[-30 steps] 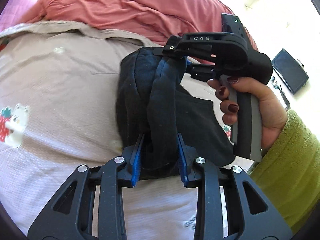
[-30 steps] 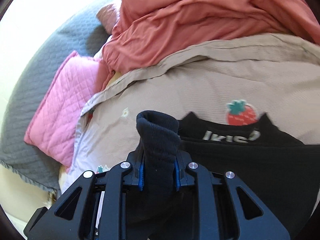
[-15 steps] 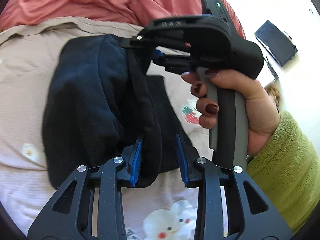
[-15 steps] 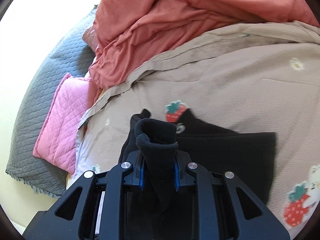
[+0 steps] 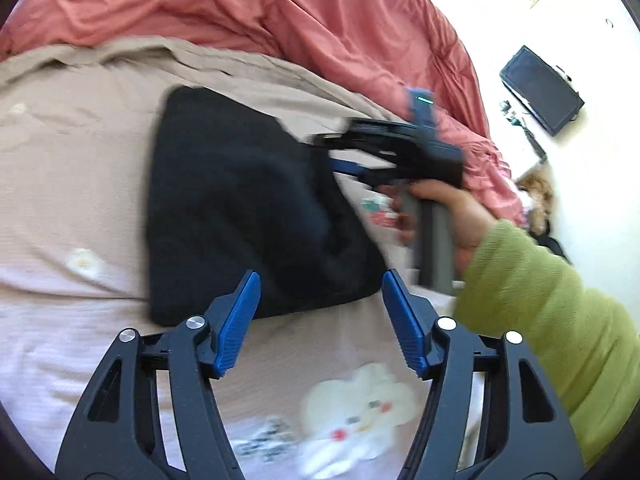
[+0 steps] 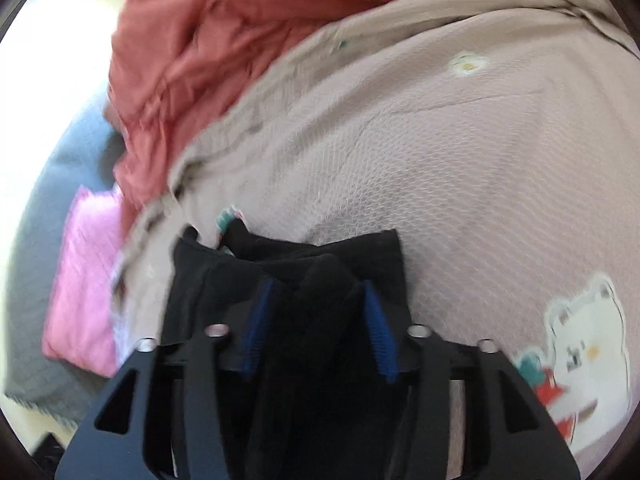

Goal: Fold small clothes

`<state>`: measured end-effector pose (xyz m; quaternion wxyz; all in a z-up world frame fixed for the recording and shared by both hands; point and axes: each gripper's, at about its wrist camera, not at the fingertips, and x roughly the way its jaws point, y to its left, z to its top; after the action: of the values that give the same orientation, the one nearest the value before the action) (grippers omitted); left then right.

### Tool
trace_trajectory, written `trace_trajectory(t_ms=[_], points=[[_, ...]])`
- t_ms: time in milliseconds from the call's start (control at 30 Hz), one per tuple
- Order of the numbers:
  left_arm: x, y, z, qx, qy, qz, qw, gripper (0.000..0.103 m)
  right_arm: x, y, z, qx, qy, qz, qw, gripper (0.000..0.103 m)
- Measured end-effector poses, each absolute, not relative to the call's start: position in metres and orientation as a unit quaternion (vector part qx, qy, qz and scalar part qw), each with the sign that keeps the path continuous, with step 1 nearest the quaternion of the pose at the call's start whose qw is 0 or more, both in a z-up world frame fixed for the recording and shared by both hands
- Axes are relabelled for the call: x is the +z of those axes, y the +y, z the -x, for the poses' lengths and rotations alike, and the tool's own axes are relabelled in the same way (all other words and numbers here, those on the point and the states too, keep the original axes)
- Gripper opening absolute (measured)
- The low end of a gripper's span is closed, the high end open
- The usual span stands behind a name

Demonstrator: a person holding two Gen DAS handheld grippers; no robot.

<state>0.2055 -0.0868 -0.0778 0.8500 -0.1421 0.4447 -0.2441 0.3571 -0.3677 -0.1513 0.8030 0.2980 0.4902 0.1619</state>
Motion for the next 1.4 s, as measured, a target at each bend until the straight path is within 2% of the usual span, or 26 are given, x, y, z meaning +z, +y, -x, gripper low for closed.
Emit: trace_trajectory(t_ms=[100, 167, 200, 333, 500, 533, 567, 600, 633, 667, 833, 967, 1133, 1200, 1233, 1400], points=[[-0.078, -0.069, -0.194, -0.211, 0.439, 0.128, 0.864, 0.062, -0.139, -0.371, -0.334, 0.178, 0.474, -0.302, 0.808, 0.063], [-0.081, -0.063, -0.197, -0.193, 0.437, 0.119, 0.87, 0.063, -0.134, -0.363, -0.319, 0.199, 0.476, -0.306, 0.8, 0.079], [-0.082, -0.06, -0.195, -0.192, 0.436, 0.118, 0.871, 0.065, -0.133, -0.358, -0.312, 0.208, 0.482, -0.306, 0.794, 0.081], [-0.092, -0.059, -0.192, -0.194, 0.444, 0.124, 0.866, 0.066, -0.137, -0.348, -0.311, 0.204, 0.497, -0.302, 0.787, 0.086], [-0.098, -0.061, -0.184, -0.197, 0.45, 0.115, 0.863, 0.069, -0.153, -0.332, -0.333, 0.195, 0.519, -0.323, 0.767, 0.085], [-0.098, -0.06, -0.181, -0.198, 0.449, 0.114, 0.864, 0.069, -0.155, -0.328, -0.334, 0.196, 0.522, -0.324, 0.765, 0.074], [-0.098, -0.06, -0.181, -0.198, 0.448, 0.114, 0.864, 0.069, -0.155, -0.323, -0.336, 0.197, 0.523, -0.325, 0.763, 0.059], [-0.097, -0.06, -0.181, -0.198, 0.447, 0.114, 0.865, 0.069, -0.153, -0.318, -0.337, 0.197, 0.521, -0.32, 0.766, 0.053], [-0.097, -0.06, -0.181, -0.2, 0.446, 0.115, 0.865, 0.069, -0.15, -0.313, -0.337, 0.201, 0.518, -0.315, 0.77, 0.038], [-0.096, -0.06, -0.181, -0.201, 0.444, 0.115, 0.866, 0.069, -0.145, -0.308, -0.336, 0.209, 0.511, -0.303, 0.777, 0.018], [-0.097, -0.06, -0.179, -0.196, 0.444, 0.114, 0.867, 0.069, -0.11, -0.314, -0.327, 0.244, 0.47, -0.283, 0.8, 0.014], [-0.098, -0.061, -0.179, -0.194, 0.444, 0.115, 0.867, 0.069, -0.103, -0.327, -0.325, 0.224, 0.487, -0.237, 0.81, 0.014], [-0.103, -0.067, -0.179, -0.191, 0.455, 0.102, 0.864, 0.069, -0.139, -0.33, -0.332, 0.166, 0.527, -0.166, 0.816, 0.017], [-0.105, -0.067, -0.178, -0.188, 0.459, 0.099, 0.863, 0.069, -0.146, -0.332, -0.328, 0.148, 0.517, -0.153, 0.829, 0.033], [-0.106, -0.066, -0.178, -0.186, 0.46, 0.098, 0.863, 0.069, -0.147, -0.331, -0.325, 0.135, 0.514, -0.135, 0.836, 0.047], [-0.101, -0.057, -0.183, -0.173, 0.457, 0.096, 0.867, 0.069, -0.112, -0.342, -0.283, 0.132, 0.46, -0.124, 0.869, 0.054]])
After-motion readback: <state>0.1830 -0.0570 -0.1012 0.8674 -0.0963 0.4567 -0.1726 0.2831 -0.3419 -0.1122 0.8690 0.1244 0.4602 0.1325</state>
